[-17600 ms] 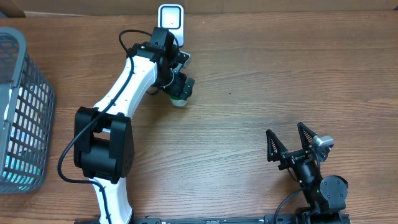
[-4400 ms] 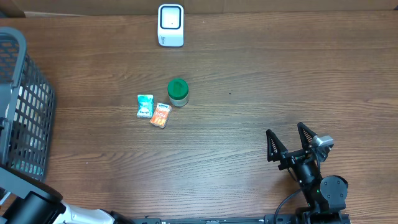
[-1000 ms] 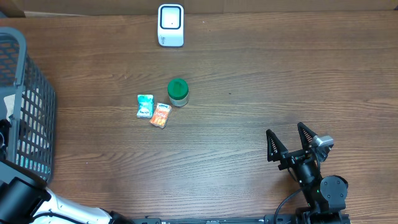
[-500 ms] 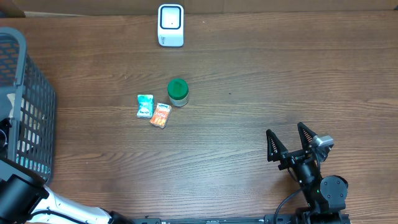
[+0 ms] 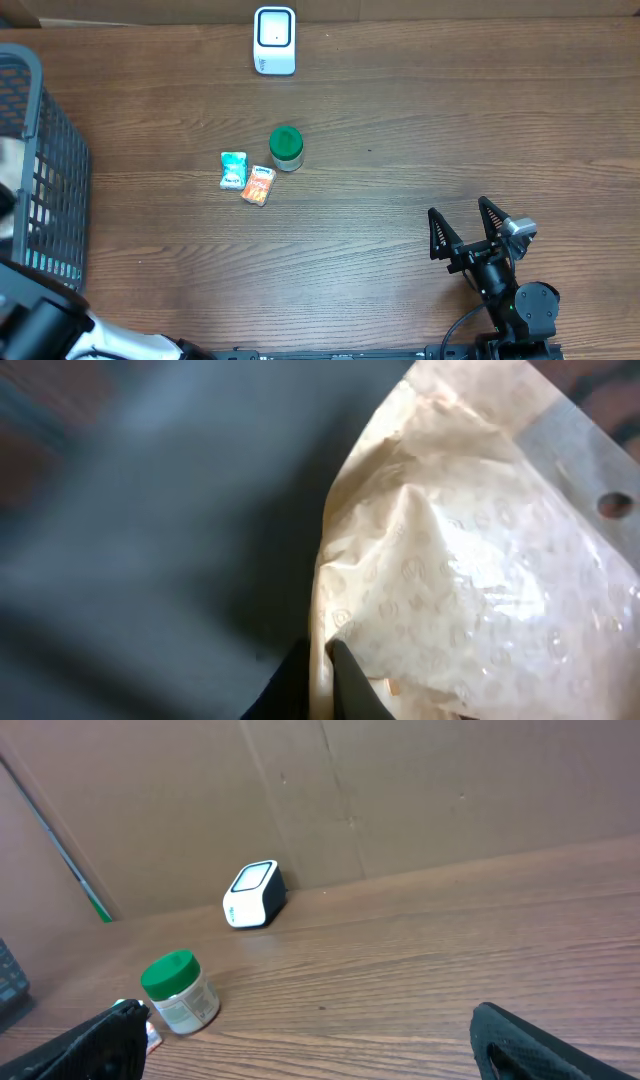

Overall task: Scan the item barcode
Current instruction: 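Lift the snack bag out and set it down right of the packs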

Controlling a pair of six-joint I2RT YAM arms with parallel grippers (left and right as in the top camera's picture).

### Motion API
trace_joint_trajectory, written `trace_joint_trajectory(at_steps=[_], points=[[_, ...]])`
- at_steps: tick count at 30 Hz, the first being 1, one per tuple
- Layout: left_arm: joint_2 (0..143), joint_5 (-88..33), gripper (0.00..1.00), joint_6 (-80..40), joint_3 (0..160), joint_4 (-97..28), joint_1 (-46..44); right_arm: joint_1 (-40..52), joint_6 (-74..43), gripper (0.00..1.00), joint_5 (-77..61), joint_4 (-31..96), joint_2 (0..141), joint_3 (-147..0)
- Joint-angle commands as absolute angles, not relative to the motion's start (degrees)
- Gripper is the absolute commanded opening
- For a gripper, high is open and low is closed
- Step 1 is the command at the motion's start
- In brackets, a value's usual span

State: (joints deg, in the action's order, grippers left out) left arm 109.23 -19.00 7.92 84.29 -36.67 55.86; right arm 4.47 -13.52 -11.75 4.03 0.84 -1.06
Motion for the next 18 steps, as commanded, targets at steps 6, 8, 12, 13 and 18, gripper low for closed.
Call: trace_joint_trajectory(at_steps=[6, 8, 12, 13, 18], points=[[86.4, -18.5, 0.04, -10.7, 96.4, -36.2, 55.3, 4.1, -13.5, 1.00, -11.4, 3.7, 0.2, -0.4], [82.1, -18.7, 0.04, -13.8, 96.7, -36.1, 54.6, 4.1, -13.5, 1.00, -11.4, 3.7, 0.2, -0.4], [75.2, -22.8, 0.04, -14.8, 96.7, -38.5, 51.5, 4.1, -13.5, 1.00, -11.4, 3.7, 0.2, -0.4], [73.8, -23.7, 0.04, -15.3, 96.7, -40.2, 50.0, 4.1, -13.5, 1.00, -11.4, 3.7, 0.2, -0.4], [71.2, -26.3, 0.04, -15.4, 96.6, -52.2, 39.2, 4.1, -13.5, 1.00, -11.4, 3.7, 0.2, -0.4]])
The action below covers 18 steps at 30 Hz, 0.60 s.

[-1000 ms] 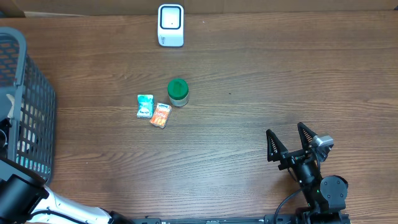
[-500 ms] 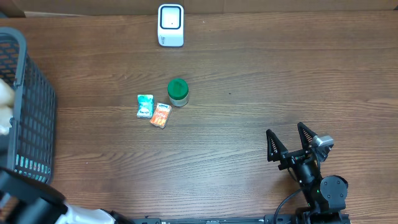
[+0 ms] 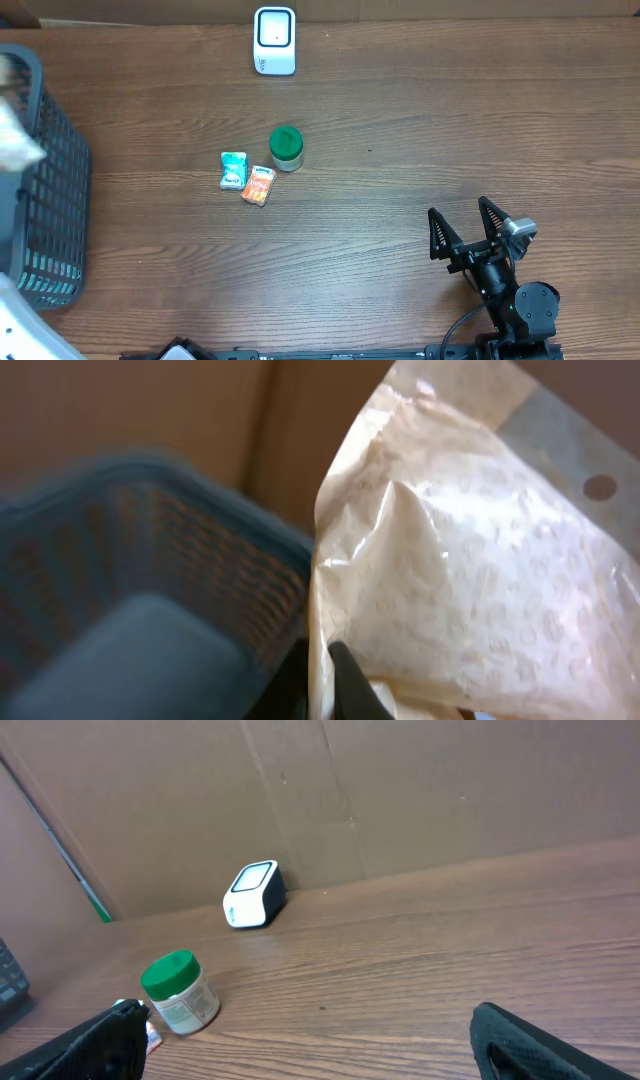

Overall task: Scan the item barcode
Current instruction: 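Lift the snack bag out and set it down right of the packs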

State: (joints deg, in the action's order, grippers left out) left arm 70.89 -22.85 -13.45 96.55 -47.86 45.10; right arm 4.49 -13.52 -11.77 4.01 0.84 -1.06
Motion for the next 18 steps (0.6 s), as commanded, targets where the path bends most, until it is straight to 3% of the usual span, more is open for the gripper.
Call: trace_joint_trajectory(at_steps=[1, 4, 11, 18], points=[[71.2, -26.5, 0.05, -14.9, 96.3, -55.0, 36.0, 4.1, -13.5, 1.00, -11.4, 3.7, 0.2, -0.4], [72.2, -26.4, 0.04, -10.4, 92.7, -59.2, 23.8, 4.1, -13.5, 1.00, -11.4, 3.7, 0.2, -0.4], [77.2, -26.4, 0.04, -0.3, 80.8, -55.6, 0.4, 4.1, -13.5, 1.00, -11.4, 3.7, 0.2, -0.4], [87.8, -23.3, 0.04, 1.1, 75.4, -52.6, -14.4, 4.1, -13.5, 1.00, -11.4, 3.7, 0.2, -0.4]])
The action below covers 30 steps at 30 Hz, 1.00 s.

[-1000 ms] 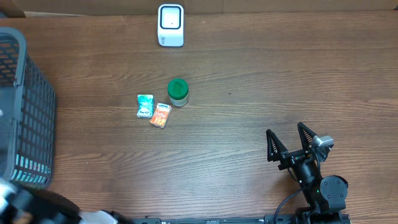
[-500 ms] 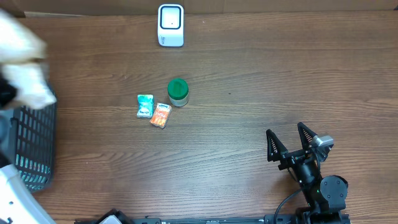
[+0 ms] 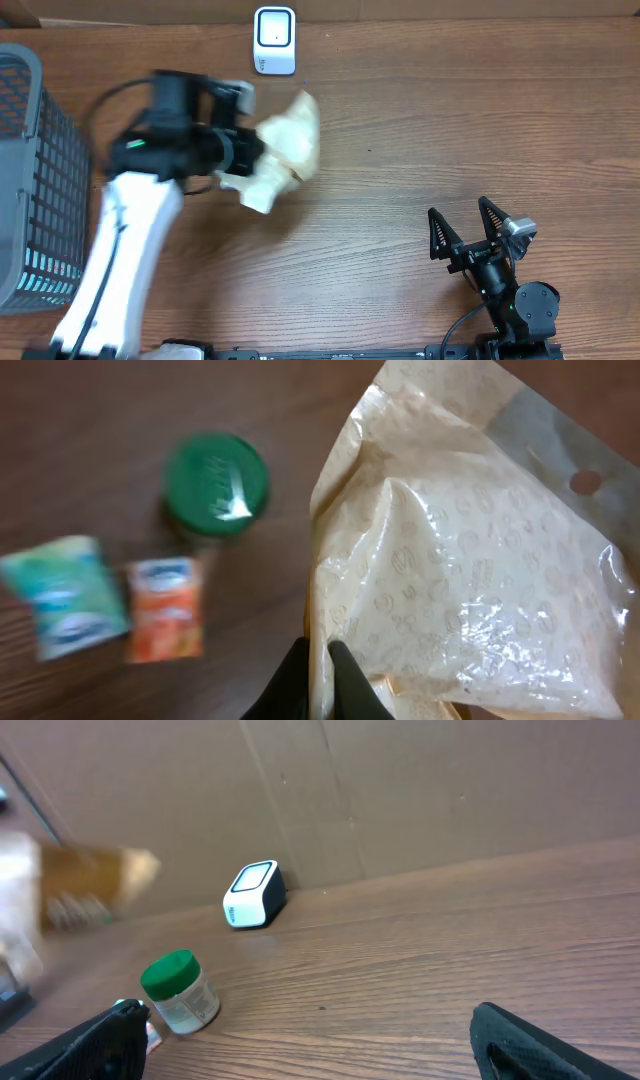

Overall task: Scan the item barcode
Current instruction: 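Lift the snack bag out and set it down right of the packs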

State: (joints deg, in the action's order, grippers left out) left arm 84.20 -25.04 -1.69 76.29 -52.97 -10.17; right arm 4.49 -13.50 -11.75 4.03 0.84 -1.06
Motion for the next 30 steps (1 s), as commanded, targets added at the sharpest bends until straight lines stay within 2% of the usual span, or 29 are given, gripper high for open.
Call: trace_joint_trajectory(at_steps=[1, 7, 8, 9, 10, 13, 23, 30], points=[[89.5, -22.4, 0.04, 1.1, 75.4, -52.6, -15.8, 4.1, -13.5, 1.00, -11.4, 3.7, 0.2, -0.4], [97.7, -19.2, 0.05, -2.6, 75.4, -50.6, -20.4, 4.1, -13.5, 1.00, -11.4, 3.7, 0.2, -0.4], [98.7, -18.9, 0.10, -3.7, 75.4, -50.2, -20.6, 4.1, -13.5, 1.00, -11.4, 3.7, 0.2, -0.4], [99.2, -18.9, 0.22, -4.0, 75.4, -49.8, -20.6, 4.1, -13.5, 1.00, -11.4, 3.7, 0.2, -0.4], [99.6, -18.9, 0.29, -4.6, 75.4, -49.3, -20.6, 4.1, -13.5, 1.00, -11.4, 3.7, 0.2, -0.4], [99.6, -19.0, 0.40, -4.8, 75.7, -48.0, -20.5, 4.1, -13.5, 1.00, -11.4, 3.7, 0.2, -0.4], [98.1, -18.6, 0.47, -4.3, 89.5, -53.6, -20.1, 4.1, -13.5, 1.00, -11.4, 3.7, 0.2, -0.4], [93.6, -9.0, 0.44, -8.3, 102.7, -66.4, -15.1, 4.1, -13.5, 1.00, -11.4, 3.7, 0.2, -0.4]])
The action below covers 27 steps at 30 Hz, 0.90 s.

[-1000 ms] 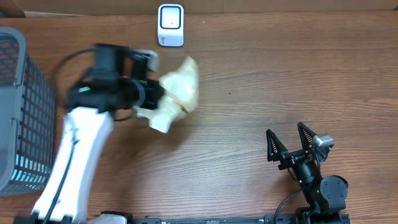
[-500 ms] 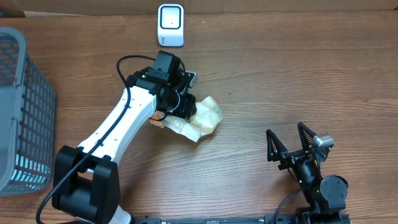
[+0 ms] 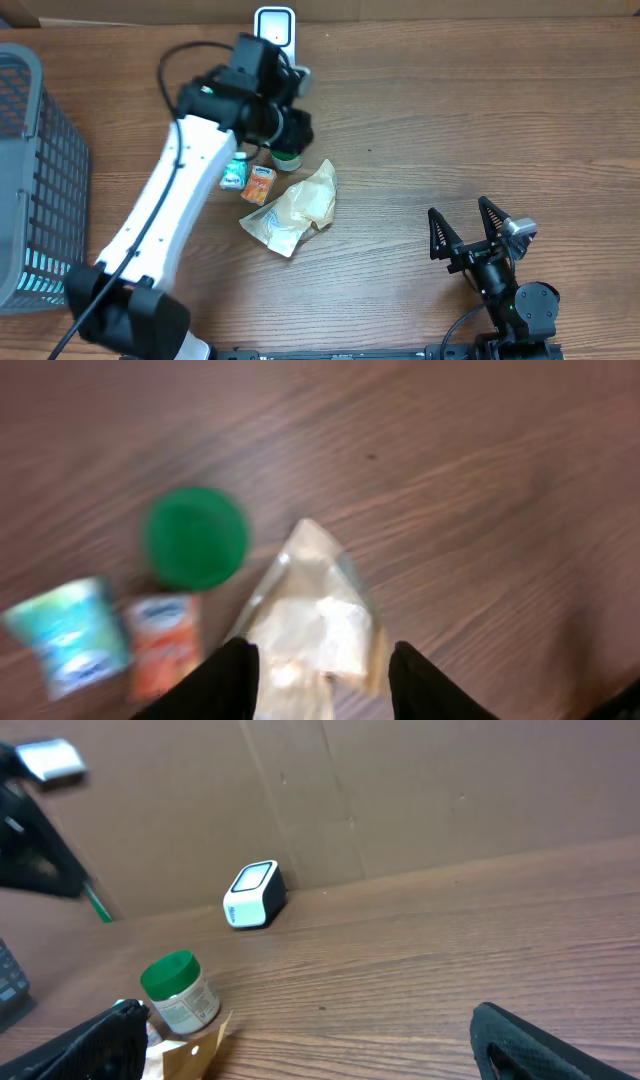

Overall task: Scan the item barcode
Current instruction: 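Lift the snack bag out and set it down right of the packs, then return the left gripper into the basket and grasp the teal wipes pack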

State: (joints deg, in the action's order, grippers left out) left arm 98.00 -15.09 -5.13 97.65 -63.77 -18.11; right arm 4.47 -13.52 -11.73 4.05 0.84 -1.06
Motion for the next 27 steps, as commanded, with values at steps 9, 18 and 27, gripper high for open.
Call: trace_joint_trajectory(at_steps=[9, 18, 27], points=[[77.9, 0.8, 0.72, -18.5, 105.4, -73.6, 10.4, 4.1, -13.5, 1.00, -11.4, 3.7, 0.2, -0.4], [79.1, -0.3, 0.89, -21.8, 104.9, -70.9, 50.0, 4.1, -13.5, 1.00, -11.4, 3.7, 0.2, -0.4], [94.0, -2.0, 0.81, -21.1, 103.5, -71.5, 57.5, 4.1, -13.5, 1.00, -11.4, 3.7, 0.2, -0.4]])
